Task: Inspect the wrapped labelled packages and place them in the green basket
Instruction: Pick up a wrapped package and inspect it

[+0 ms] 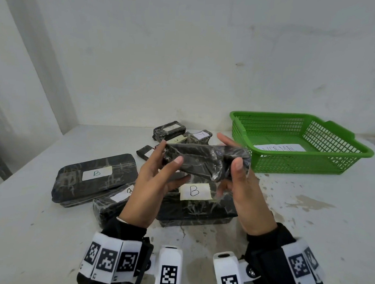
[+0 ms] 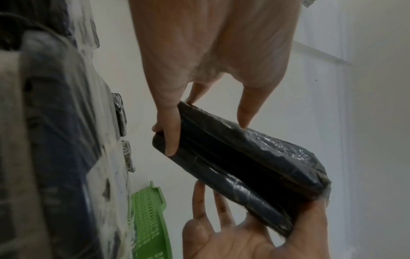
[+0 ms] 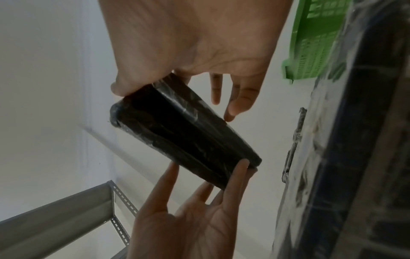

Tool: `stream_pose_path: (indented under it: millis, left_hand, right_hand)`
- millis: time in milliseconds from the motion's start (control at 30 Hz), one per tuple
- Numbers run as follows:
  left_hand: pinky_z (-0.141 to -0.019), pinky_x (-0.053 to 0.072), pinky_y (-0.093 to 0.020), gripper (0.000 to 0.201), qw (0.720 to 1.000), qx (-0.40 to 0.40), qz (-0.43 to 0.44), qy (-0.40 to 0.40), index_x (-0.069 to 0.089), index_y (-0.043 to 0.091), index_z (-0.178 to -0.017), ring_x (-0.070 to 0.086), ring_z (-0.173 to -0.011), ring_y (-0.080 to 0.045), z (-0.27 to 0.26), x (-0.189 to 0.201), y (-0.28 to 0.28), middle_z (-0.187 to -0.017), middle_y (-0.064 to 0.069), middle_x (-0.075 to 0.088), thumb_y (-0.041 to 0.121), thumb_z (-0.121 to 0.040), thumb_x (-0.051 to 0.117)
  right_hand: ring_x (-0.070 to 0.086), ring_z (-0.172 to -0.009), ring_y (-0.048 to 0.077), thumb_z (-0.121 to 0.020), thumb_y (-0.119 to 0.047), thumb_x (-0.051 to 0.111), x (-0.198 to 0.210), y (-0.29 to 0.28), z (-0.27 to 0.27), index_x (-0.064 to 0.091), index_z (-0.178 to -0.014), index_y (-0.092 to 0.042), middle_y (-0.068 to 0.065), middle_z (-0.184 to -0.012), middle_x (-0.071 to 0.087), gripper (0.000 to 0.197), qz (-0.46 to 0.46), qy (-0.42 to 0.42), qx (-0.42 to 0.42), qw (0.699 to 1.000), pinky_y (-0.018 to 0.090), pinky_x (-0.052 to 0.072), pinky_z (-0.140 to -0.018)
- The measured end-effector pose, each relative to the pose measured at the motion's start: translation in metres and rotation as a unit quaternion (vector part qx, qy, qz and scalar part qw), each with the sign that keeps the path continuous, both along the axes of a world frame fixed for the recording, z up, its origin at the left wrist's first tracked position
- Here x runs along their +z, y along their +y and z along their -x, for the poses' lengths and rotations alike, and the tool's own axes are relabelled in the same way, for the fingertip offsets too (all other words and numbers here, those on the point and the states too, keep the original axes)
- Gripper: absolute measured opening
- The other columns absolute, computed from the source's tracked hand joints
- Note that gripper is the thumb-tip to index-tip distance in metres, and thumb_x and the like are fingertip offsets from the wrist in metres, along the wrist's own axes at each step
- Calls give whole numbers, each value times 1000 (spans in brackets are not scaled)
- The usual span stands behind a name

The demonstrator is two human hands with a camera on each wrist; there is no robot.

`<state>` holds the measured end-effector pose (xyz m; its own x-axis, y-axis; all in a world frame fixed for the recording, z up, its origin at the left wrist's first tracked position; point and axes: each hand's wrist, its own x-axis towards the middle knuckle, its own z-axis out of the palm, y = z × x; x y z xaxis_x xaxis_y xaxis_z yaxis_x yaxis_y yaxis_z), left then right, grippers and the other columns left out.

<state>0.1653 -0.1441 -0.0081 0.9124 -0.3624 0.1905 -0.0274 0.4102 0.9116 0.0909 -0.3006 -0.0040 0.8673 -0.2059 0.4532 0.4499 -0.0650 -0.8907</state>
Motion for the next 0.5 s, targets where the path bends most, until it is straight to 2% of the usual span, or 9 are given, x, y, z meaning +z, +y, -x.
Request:
stream_pose_path:
  millis: [100,167,200,267,333,400,433,467,500]
  left_hand:
    - [-82,59,-38,88,1000,-18,15,1,30,20,-154,71,-103,-20,0,1,0,-124,6,68,21,-75,71]
    - [-78,59,-33,91,1000,-27,12,-9,31,23,-154,71,-105,-22,1,2,0,-128,11,65,16,-76,77]
    - [-76,59,-31,91,999,-29,12,-12,31,24,-153,70,-107,-23,2,2,-1,-135,11,61,12,-77,79]
    - [-72,59,-28,85,999,-26,16,-17,33,26,-152,67,-114,-20,4,2,-3,-148,9,48,12,-77,71]
    - [-72,59,-27,79,999,-28,17,-35,36,30,-151,62,-121,-19,5,1,-3,-153,10,40,13,-80,68]
    - [-78,60,-34,72,996,-56,17,-73,39,32,-149,60,-124,-21,5,2,-1,-153,12,42,16,-87,73]
    - [-82,59,-40,70,993,-78,13,-92,40,32,-148,60,-125,-23,6,3,1,-152,12,44,23,-86,71]
    - [-86,58,-45,72,989,-101,8,-108,41,31,-148,59,-126,-24,7,4,2,-152,10,44,29,-83,71]
    - [-89,57,-49,76,985,-125,0,-119,40,32,-148,58,-128,-25,8,4,3,-155,7,40,35,-80,74]
  right_hand:
    - [57,-64,19,-71,-89,45,0,1,2,47,-136,-38,-9,-116,67,83,16,12,7,1000,21,43,-45]
    - [68,-64,20,-70,-87,50,1,3,3,49,-129,-38,-6,-116,70,77,-1,16,29,999,22,40,-36]
    - [71,-70,22,-71,-84,54,1,4,3,51,-126,-36,-3,-118,69,73,-17,9,42,999,23,42,-36]
    - [73,-90,25,-72,-73,66,1,6,3,57,-120,-35,-3,-131,61,62,-50,-13,61,997,30,55,-45]
    - [70,-104,26,-70,-65,73,2,7,3,61,-115,-34,-7,-148,46,56,-70,-26,66,995,35,60,-57]
    - [68,-107,27,-72,-59,75,0,7,1,62,-113,-30,-9,-150,44,52,-71,-38,58,995,36,60,-62]
    - [67,-110,27,-73,-57,75,-1,7,1,62,-113,-29,-9,-148,46,50,-65,-41,50,996,36,60,-65]
    - [63,-116,26,-74,-56,75,-2,6,0,62,-113,-29,-9,-146,48,49,-52,-43,38,997,37,60,-71]
    - [58,-125,23,-75,-56,74,-3,5,-1,61,-113,-28,-10,-144,50,49,-31,-45,20,998,41,59,-83]
